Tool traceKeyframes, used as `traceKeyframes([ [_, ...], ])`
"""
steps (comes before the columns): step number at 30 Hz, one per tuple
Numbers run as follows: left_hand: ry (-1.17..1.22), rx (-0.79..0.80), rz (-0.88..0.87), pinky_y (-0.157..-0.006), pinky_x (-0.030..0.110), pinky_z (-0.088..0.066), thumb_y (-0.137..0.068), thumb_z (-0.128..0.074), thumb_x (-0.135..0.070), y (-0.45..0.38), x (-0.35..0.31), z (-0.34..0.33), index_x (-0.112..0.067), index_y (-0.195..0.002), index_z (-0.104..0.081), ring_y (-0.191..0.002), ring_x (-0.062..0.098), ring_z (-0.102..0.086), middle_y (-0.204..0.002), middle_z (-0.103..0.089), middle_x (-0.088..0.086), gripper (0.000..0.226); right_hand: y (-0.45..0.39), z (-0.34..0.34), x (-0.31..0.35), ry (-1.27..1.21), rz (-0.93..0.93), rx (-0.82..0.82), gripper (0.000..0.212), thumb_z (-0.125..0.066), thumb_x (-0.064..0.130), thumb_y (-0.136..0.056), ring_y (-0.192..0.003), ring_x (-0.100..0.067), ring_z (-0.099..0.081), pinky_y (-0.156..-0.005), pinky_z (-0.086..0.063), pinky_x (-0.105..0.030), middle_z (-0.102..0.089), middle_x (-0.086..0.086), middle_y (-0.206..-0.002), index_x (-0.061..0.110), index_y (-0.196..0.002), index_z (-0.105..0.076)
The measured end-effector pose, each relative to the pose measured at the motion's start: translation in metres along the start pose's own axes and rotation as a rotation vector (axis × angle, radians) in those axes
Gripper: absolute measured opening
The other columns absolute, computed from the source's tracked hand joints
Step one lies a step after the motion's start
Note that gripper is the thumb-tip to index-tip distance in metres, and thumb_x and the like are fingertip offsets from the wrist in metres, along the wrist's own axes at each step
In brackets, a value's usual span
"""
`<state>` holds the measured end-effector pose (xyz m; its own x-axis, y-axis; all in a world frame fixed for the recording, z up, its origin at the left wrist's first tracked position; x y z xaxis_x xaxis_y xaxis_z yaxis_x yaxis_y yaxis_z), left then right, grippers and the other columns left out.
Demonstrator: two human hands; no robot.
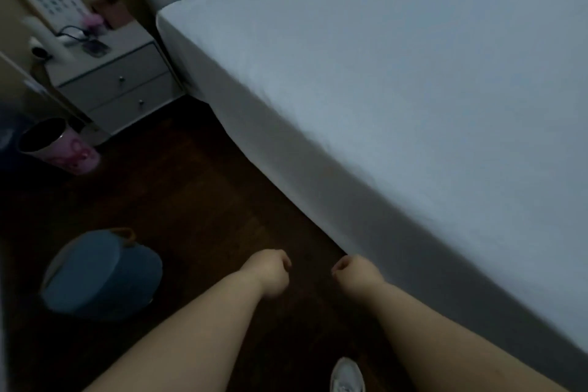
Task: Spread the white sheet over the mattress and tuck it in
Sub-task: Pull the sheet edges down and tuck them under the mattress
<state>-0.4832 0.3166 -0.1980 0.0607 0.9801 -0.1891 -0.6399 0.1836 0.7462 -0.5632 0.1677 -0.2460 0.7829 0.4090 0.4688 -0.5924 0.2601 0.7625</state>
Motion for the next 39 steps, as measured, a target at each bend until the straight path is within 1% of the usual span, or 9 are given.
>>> traceKeyframes([
  [2,-0.064,0.025,-0.018,-0.086,0.028,-0.054,-0.093,-0.054,-0.016,-0.027,-0.003,0.029,-0.026,-0.125,-0.056,-0.099,0.014,-0.059,-0.117,-0.057,-0.001,0.035,-0.023,0.005,0.015,-0.019,-0.049,-0.023,0.021,-0.047,0.016,-0.096,-0.096,-0.02,-0.059,-0.086,-0.046,-0.028,-0.062,-0.006,-0.103,0.014,-0.105,-0.066],
  [4,-0.09,0.045,-0.023,-0.088,0.03,-0.054,-0.092,-0.054,-0.015,-0.06,-0.003,0.052,-0.026,-0.125,-0.056,-0.1,0.015,-0.06,-0.116,-0.057,-0.001,0.035,-0.048,0.004,0.034,-0.003,-0.073,-0.032,0.02,-0.046,0.016,-0.095,-0.077,-0.015,-0.052,-0.077,-0.04,-0.026,-0.055,-0.001,-0.089,0.022,-0.082,-0.06],
  [6,-0.147,0.072,-0.062,-0.09,0.031,-0.054,-0.092,-0.053,-0.015,-0.092,0.001,0.062,-0.026,-0.126,-0.055,-0.103,0.016,-0.059,-0.119,-0.057,0.0,0.036,-0.066,-0.002,0.043,0.03,-0.116,0.036,0.02,-0.045,0.017,-0.097,-0.068,-0.012,-0.05,-0.074,-0.041,-0.026,-0.058,-0.001,-0.087,0.021,-0.084,-0.059],
  [9,-0.224,0.155,-0.102,-0.091,0.032,-0.053,-0.092,-0.054,-0.014,-0.152,0.007,0.067,-0.025,-0.126,-0.055,-0.105,0.017,-0.059,-0.121,-0.056,0.001,0.036,-0.102,-0.016,0.054,-0.051,-0.223,0.094,0.019,-0.047,0.021,-0.097,-0.086,-0.015,-0.06,-0.078,-0.047,-0.027,-0.066,-0.004,-0.103,0.016,-0.103,-0.064],
  [19,-0.611,0.33,-0.384,-0.094,0.031,-0.047,-0.095,-0.05,-0.018,-0.347,0.042,0.011,-0.018,-0.13,-0.052,-0.117,0.023,-0.054,-0.13,-0.054,0.006,0.035,-0.251,-0.114,0.01,-0.294,-0.506,-0.129,0.022,-0.045,0.02,-0.097,-0.099,-0.024,-0.062,-0.083,-0.048,-0.033,-0.065,-0.01,-0.108,0.012,-0.103,-0.065],
  [26,-0.79,0.23,-0.569,-0.105,0.035,-0.04,-0.094,-0.05,-0.021,-0.484,0.039,-0.08,-0.015,-0.139,-0.042,-0.128,0.029,-0.046,-0.142,-0.044,0.011,0.046,-0.352,-0.168,-0.056,-0.385,-0.49,-0.309,0.031,-0.049,0.019,-0.093,-0.105,-0.025,-0.059,-0.086,-0.048,-0.03,-0.06,-0.008,-0.119,0.014,-0.121,-0.06],
  [32,-0.984,0.11,-0.777,-0.118,0.045,-0.022,-0.093,-0.051,-0.025,-0.581,0.011,-0.119,-0.021,-0.145,-0.036,-0.147,0.03,-0.007,-0.161,0.006,0.004,0.054,-0.429,-0.162,-0.081,-0.233,-0.315,-0.49,0.03,-0.049,0.019,-0.094,-0.122,-0.024,-0.052,-0.103,-0.042,-0.03,-0.055,-0.005,-0.133,0.018,-0.121,-0.062],
  [36,-1.037,-0.024,-0.881,-0.12,0.047,-0.01,-0.095,-0.046,-0.02,-0.608,0.006,-0.116,-0.009,-0.151,-0.018,-0.148,0.03,0.001,-0.161,-0.004,0.006,0.064,-0.443,-0.17,-0.08,-0.174,-0.286,-0.479,0.027,-0.047,0.017,-0.094,-0.118,-0.024,-0.053,-0.1,-0.043,-0.03,-0.055,-0.006,-0.128,0.019,-0.114,-0.064],
  [39,-0.964,0.01,-0.887,-0.121,0.045,-0.01,-0.094,-0.049,-0.019,-0.606,0.004,-0.107,-0.012,-0.15,-0.021,-0.148,0.028,0.0,-0.161,-0.005,0.006,0.063,-0.44,-0.177,-0.077,-0.205,-0.336,-0.473,0.027,-0.047,0.018,-0.094,-0.118,-0.025,-0.054,-0.1,-0.042,-0.029,-0.056,-0.007,-0.128,0.017,-0.114,-0.065],
])
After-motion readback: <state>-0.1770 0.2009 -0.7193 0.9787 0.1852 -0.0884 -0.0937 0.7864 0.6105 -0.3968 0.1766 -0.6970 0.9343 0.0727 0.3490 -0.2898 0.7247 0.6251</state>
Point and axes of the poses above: each hand's wrist, its own y-axis away from the middle knuckle, its own z-axis out of the back of the hand, x = y × z, the point moved 2 cm from there along -y, towards the middle knuckle
